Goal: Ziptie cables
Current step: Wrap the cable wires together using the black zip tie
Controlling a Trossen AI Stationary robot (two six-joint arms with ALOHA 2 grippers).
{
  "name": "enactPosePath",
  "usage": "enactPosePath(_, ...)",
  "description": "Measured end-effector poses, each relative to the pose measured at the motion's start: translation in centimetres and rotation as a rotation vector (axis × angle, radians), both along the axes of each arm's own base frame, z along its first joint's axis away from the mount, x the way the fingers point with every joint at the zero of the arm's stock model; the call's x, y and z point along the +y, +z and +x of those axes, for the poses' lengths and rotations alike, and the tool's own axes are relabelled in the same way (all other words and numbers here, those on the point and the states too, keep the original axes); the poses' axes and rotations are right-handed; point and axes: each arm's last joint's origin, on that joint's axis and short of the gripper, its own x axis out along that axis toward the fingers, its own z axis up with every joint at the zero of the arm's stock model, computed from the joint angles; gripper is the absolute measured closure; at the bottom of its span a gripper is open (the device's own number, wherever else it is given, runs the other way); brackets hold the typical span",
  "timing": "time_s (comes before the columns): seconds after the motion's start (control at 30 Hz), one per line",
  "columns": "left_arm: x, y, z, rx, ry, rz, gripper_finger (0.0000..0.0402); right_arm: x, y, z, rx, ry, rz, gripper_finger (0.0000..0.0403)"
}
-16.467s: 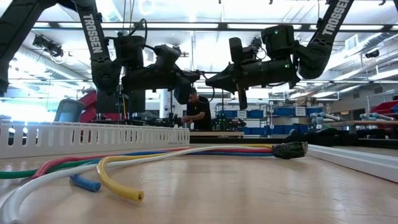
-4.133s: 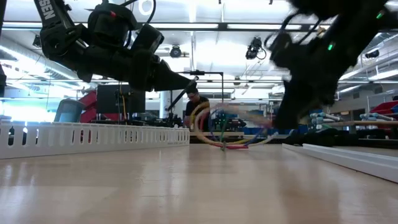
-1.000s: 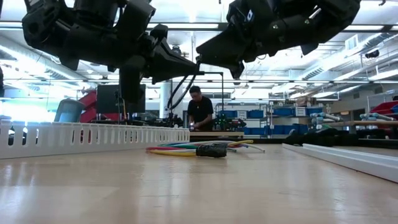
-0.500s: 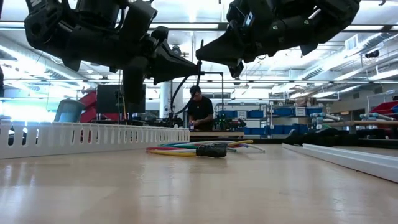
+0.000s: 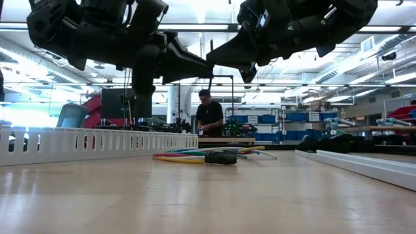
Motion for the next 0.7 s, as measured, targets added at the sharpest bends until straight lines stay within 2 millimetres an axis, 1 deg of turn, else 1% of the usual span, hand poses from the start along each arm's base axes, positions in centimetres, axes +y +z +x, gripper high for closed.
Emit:
enactPosePath(0.1, -0.3, 0.0, 0.0, -0.002, 0.0, 0.0, 0.0273, 0.0, -0.1, 0.0, 0.012, -0.004, 0.0, 0.0403)
enactPosePath(0.17, -0.6, 0.3, -0.1, -0.024, 0.019, -0.001, 0.0264, -0.1, -0.5, -0.1, 0.048, -0.013, 0.006, 0.0403)
enactPosePath(0.27, -1.2, 0.4, -0.3, -0.023, 0.084, 0.005, 0.0258, -0.1, -1.0, -0.4, 0.111, -0.05, 0.019, 0.0403)
enactPosePath(0.37, -1.8, 0.3, -0.6, -0.027, 0.169, -0.016, 0.0257, 0.4, -1.3, -0.9, 0.191, -0.066, 0.027, 0.0403)
enactPosePath(0.5, -2.2, -0.8, -0.9, 0.073, 0.179, -0.041, 0.0258, 2.0, -0.2, -1.5, 0.162, -0.051, 0.011, 0.0403)
enactPosePath(0.6, -2.1, -1.4, -1.0, 0.172, 0.186, -0.145, 0.0262, 3.4, 1.0, -2.4, 0.15, -0.058, -0.012, 0.0403)
enactPosePath(0.7, -1.8, -1.3, -0.7, 0.307, 0.141, -0.248, 0.0266, 4.6, 2.1, -3.6, 0.147, -0.083, -0.035, 0.0403)
